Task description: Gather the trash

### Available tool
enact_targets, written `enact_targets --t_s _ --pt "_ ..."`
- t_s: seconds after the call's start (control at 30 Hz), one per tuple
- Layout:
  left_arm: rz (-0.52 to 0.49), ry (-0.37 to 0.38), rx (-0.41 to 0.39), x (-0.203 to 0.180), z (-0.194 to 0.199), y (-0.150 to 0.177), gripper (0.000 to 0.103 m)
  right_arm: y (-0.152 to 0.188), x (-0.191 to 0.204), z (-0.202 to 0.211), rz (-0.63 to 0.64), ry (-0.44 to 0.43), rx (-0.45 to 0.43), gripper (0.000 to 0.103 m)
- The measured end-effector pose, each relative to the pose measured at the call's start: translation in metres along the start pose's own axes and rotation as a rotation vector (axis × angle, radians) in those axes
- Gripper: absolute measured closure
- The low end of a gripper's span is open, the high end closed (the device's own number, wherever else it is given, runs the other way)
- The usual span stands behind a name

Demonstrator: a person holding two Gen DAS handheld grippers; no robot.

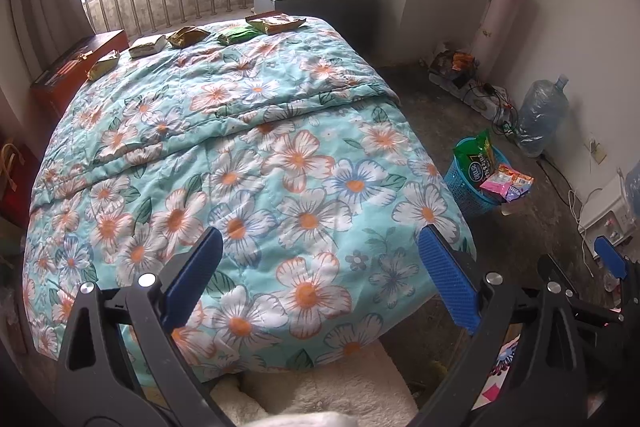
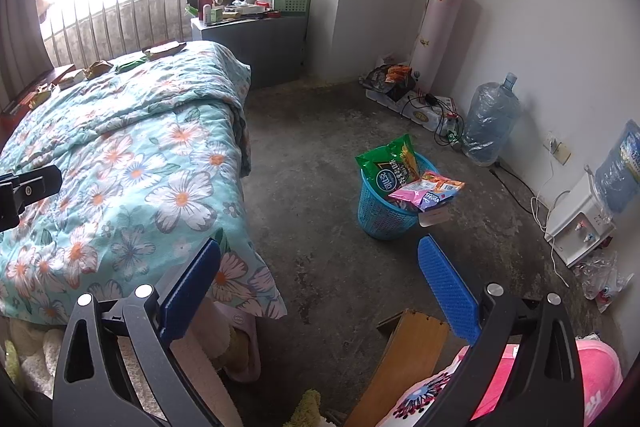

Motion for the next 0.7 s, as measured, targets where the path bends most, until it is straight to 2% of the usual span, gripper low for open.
enact_targets --t_s 0.7 --pt "-0.002 0.000 0.002 -0.0012 0.0003 0.0008 0.009 -0.0016 -0.0022 0.0018 -0.001 -0.002 -0.004 0.007"
Point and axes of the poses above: each gripper's, at about its wrist camera, not at the fingertips, and z roughly against the way its jaws point, x to its left, y to its underside, the point moved 5 cm from there along -z, roughly the way its jaws point, and after that the axes turned 15 degrees about x, right-handed, at the moved point
